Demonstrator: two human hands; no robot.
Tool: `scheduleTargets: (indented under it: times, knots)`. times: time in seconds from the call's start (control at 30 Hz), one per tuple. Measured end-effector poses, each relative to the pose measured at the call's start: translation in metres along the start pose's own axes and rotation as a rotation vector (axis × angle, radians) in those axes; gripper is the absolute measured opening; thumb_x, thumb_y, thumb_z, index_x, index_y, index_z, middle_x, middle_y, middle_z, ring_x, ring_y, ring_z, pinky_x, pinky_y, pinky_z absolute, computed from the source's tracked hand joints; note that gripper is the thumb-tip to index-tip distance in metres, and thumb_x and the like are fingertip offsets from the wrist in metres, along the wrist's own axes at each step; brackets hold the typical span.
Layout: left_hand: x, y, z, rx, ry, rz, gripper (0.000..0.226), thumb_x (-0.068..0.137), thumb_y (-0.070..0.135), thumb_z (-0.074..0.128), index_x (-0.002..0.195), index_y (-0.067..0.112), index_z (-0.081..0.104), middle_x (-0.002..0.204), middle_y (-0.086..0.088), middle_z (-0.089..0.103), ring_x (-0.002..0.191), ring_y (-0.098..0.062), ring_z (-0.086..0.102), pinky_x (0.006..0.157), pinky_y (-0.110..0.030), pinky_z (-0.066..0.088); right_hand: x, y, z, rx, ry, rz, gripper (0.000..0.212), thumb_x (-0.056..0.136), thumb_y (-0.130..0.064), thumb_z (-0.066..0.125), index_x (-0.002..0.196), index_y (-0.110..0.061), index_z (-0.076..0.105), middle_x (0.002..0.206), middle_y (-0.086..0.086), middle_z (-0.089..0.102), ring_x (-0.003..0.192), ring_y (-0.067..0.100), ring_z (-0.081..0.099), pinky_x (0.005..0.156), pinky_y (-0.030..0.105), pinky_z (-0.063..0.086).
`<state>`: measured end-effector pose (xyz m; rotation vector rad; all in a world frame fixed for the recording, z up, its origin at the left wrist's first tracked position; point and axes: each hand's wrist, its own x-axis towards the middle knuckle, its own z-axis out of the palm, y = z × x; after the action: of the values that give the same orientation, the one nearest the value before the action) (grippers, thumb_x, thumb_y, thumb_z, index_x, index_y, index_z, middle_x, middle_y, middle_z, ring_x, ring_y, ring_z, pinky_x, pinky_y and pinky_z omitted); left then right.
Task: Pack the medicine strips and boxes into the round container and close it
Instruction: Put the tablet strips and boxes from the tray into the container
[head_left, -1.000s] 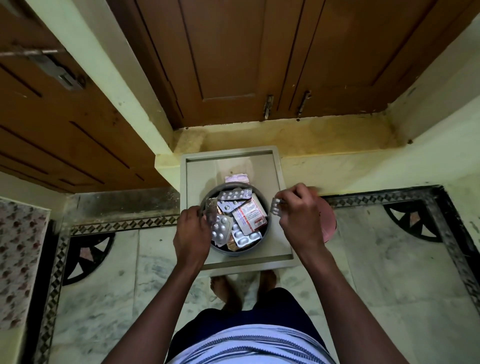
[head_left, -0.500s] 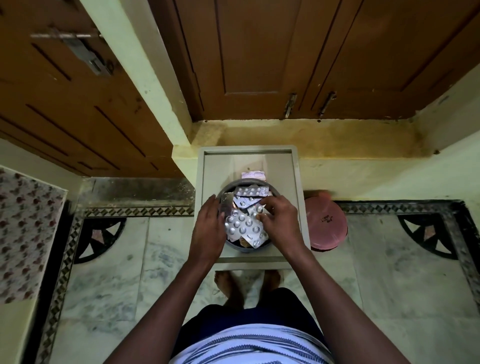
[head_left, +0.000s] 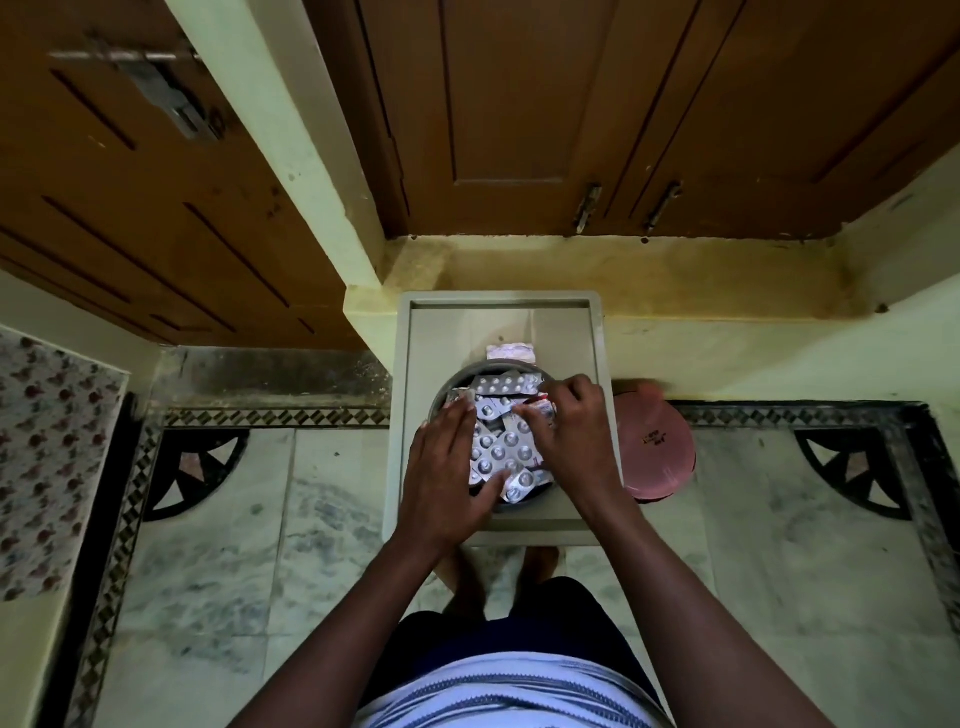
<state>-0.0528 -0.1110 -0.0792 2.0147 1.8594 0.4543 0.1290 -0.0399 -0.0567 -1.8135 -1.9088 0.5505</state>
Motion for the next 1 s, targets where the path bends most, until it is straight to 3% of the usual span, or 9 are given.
scheduleTargets:
  times: [0.13,0.3,0.4,0.5,0.63,0.73,0.8,0.9,1.0]
  knots:
    - [0.027,-0.001,-0.008,-0.073,0.098,-0.008,0.060,0.099,0.038,0.059,0.150,0.009,0.048,0.156,-0.009,0.048,0.145,-0.025,0.045,0.121,-0.043,0.035,0.039,0.001,-0.005,0.088,-0.022,0.100,0.034,0.095,-0.035,0.068,0.115,-0.008,0.071,0.109,0.015,0.062,0.106,0.033,0.058,0.087,0.040,0.050]
    - [0.090,0.003,-0.025,-0.090,0.081,-0.078,0.039,0.103,0.028,0.052,0.137,0.009,0.058,0.135,-0.013,0.061,0.123,-0.032,0.059,0.102,-0.046,0.049,0.095,0.002,-0.002,0.052,-0.210,0.289,0.044,0.090,-0.049,0.067,0.114,-0.013,0.069,0.109,0.013,0.072,0.105,0.033,0.066,0.089,0.045,0.055]
    - [0.132,0.000,-0.029,-0.017,-0.055,-0.186,0.037,0.104,0.032,0.049,0.135,0.014,0.060,0.132,-0.014,0.064,0.120,-0.037,0.059,0.097,-0.047,0.049,0.119,0.002,0.004,0.019,-0.359,0.409,0.043,0.086,-0.045,0.073,0.110,-0.010,0.066,0.109,0.014,0.070,0.103,0.033,0.066,0.086,0.041,0.056]
    - [0.170,-0.004,-0.025,-0.117,-0.285,-0.349,0.032,0.102,0.028,0.047,0.120,0.009,0.066,0.120,-0.019,0.071,0.112,-0.040,0.065,0.089,-0.044,0.054,0.132,0.002,0.015,-0.002,-0.450,0.480,0.039,0.075,-0.034,0.082,0.098,-0.007,0.065,0.103,0.014,0.069,0.098,0.034,0.068,0.073,0.033,0.053]
    - [0.190,-0.008,-0.017,-0.265,-0.316,-0.447,0.026,0.095,0.015,0.053,0.097,-0.002,0.072,0.099,-0.023,0.075,0.094,-0.037,0.070,0.074,-0.038,0.052,0.135,0.002,0.022,0.065,-0.418,0.533,0.024,0.076,-0.015,0.085,0.091,-0.004,0.068,0.102,0.015,0.073,0.092,0.029,0.067,0.074,0.032,0.051]
    - [0.193,-0.015,-0.015,-0.396,-0.280,-0.532,0.022,0.088,0.022,0.064,0.086,0.002,0.072,0.091,-0.016,0.076,0.090,-0.032,0.072,0.074,-0.034,0.052,0.131,0.006,0.021,0.204,-0.343,0.532,0.027,0.076,-0.007,0.084,0.069,-0.017,0.060,0.089,0.009,0.071,0.086,0.022,0.066,0.073,0.030,0.050]
    - [0.191,-0.018,-0.017,-0.543,-0.231,-0.555,0.018,0.082,0.030,0.063,0.082,0.013,0.071,0.091,-0.009,0.079,0.092,-0.026,0.074,0.084,-0.033,0.053,0.130,0.007,0.020,0.296,-0.270,0.503,0.018,0.079,-0.006,0.080,0.073,-0.015,0.066,0.084,0.008,0.072,0.085,0.022,0.068,0.072,0.027,0.047]
    - [0.178,-0.021,-0.020,-0.673,-0.156,-0.501,0.014,0.097,0.019,0.059,0.099,0.022,0.072,0.096,0.001,0.079,0.100,-0.019,0.075,0.095,-0.037,0.057,0.125,0.004,0.006,0.434,-0.164,0.435,0.015,0.084,-0.001,0.074,0.076,-0.012,0.067,0.073,0.005,0.070,0.072,0.015,0.066,0.071,0.026,0.050]
    - [0.151,-0.022,-0.022,-0.528,-0.101,-0.370,0.019,0.102,0.020,0.059,0.115,0.016,0.072,0.107,0.002,0.077,0.102,-0.014,0.071,0.090,-0.033,0.057,0.110,0.003,-0.015,0.615,-0.110,0.400,0.027,0.088,0.000,0.074,0.074,-0.019,0.061,0.070,0.001,0.065,0.074,0.023,0.075,0.070,0.037,0.060]
